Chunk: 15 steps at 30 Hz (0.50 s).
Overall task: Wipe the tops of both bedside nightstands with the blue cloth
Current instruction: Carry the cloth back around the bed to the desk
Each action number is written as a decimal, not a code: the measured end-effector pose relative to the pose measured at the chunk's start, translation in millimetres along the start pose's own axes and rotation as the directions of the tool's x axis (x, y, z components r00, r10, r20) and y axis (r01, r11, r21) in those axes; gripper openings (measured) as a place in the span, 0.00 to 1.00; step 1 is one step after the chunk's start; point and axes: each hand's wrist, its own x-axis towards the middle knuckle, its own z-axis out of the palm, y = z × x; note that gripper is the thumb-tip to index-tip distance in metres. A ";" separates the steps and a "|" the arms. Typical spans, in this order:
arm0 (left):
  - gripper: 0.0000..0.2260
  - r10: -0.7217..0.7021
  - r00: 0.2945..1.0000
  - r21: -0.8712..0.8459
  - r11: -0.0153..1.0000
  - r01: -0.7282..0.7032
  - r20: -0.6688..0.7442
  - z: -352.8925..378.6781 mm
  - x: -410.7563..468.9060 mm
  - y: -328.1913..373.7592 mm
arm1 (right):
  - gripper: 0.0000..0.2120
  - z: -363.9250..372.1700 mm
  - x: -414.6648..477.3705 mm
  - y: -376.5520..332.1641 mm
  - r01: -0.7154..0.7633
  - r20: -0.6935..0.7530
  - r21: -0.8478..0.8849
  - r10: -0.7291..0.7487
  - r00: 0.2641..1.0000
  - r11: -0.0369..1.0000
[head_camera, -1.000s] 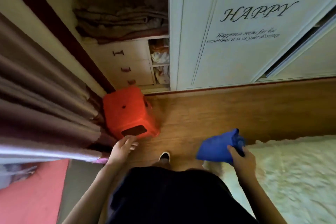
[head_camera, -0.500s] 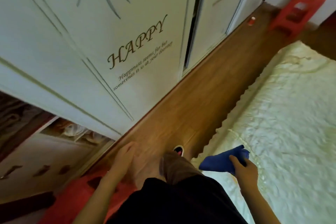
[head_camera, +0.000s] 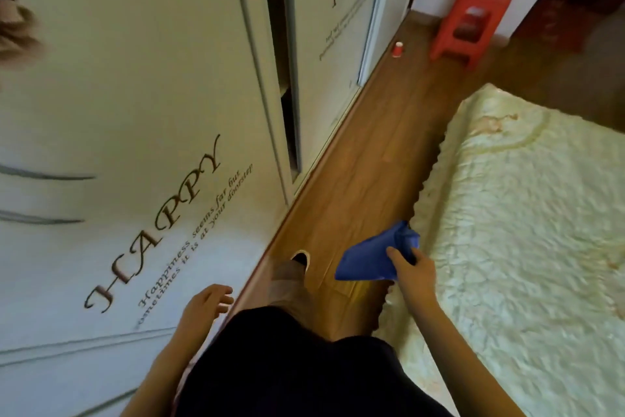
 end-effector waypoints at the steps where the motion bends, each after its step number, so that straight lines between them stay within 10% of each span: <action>1: 0.12 0.017 1.000 0.026 1.000 -0.017 0.017 0.6 23.4 17.0 | 0.14 7.3 17.7 -9.8 -0.005 -0.013 0.003 0.005 1.000 1.000; 15: 0.10 0.191 0.858 0.247 0.907 -0.340 0.478 110.6 266.3 365.4 | 0.15 -26.0 179.8 -93.4 -0.244 -0.458 0.181 0.302 0.836 0.953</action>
